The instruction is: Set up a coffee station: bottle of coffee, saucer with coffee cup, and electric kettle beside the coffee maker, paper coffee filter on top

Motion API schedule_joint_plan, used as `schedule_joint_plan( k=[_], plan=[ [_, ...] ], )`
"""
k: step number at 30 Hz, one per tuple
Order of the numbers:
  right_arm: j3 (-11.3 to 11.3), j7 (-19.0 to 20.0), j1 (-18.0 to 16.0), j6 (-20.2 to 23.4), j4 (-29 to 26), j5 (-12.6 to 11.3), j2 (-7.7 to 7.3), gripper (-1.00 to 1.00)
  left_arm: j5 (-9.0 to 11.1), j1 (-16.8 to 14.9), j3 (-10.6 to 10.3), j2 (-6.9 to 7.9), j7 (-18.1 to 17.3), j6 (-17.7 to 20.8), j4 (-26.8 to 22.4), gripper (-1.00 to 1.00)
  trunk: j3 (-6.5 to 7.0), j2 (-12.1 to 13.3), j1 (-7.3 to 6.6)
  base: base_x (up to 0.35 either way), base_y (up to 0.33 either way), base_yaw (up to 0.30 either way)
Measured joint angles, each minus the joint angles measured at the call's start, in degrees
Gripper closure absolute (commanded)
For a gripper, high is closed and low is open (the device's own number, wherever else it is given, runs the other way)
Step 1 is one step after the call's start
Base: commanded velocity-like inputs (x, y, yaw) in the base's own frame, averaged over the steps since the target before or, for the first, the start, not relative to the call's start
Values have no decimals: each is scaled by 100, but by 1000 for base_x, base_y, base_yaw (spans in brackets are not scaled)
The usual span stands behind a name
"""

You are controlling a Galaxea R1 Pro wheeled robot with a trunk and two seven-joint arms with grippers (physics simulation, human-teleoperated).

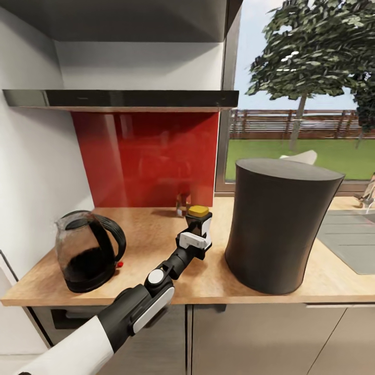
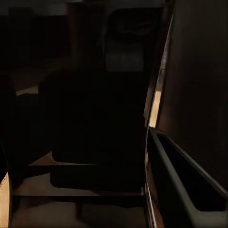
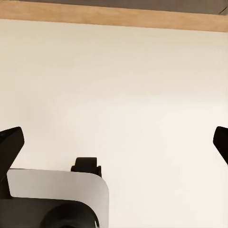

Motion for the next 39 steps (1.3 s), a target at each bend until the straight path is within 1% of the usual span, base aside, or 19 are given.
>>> schedule_joint_plan(
  k=[10,25,34,39],
  plan=[
    [0,0,0,0,0,-1,0,-100,-1,0,0,-1,-2,5,10,100,0,0,0,84,0,0],
    [0,0,0,0,0,-2,0,-100,-1,0,5,-1,2,9,10,100,0,0,1,6,0,-29],
    [0,0,0,0,0,-1,0,-100,-1,0,9,-1,0,9,10,100,0,0,1,1,0,-80],
    [0,0,0,0,0,-3,0,-100,-1,0,8,-1,1,9,10,100,0,0,0,94,0,-5]
  ],
)
